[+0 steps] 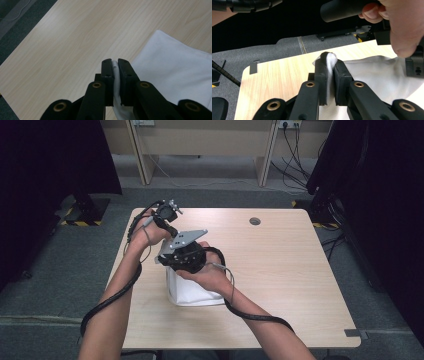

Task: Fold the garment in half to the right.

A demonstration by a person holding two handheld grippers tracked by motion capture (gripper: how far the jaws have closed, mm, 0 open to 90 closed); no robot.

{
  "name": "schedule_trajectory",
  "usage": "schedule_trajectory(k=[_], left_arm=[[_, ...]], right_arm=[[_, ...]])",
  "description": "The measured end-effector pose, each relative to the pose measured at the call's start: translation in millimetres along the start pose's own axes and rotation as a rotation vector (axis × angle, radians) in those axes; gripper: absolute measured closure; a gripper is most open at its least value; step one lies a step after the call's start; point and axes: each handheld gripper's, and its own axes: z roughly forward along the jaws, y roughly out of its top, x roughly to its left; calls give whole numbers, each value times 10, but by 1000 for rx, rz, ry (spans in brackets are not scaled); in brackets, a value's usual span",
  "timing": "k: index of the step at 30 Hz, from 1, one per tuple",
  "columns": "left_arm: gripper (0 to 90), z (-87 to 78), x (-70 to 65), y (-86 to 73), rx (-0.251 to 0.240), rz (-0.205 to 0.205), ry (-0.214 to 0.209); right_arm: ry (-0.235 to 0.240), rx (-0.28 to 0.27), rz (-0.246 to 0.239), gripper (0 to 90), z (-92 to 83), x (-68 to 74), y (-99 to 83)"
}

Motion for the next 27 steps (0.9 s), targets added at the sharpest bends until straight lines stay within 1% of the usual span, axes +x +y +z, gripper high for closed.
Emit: schedule_trajectory(k=[8,19,23,25,27], left_arm=[[829,24,-33,25,-7,2,-3],[828,63,-80,82,-11,7,-10],[827,71,-96,98,-19,8,-11],[827,73,-102,104,-33,7,-7],[828,88,-110,107,-36,8,-12]], right_arm=[[-10,1,4,838,-97,-41,-61],[-23,2,11,838,-181,-76,-129],[-27,0,13,838,-208,-86,-150],[-29,-1,13,838,-225,-91,-160],[-32,-4,16,838,-245,-98,-173]])
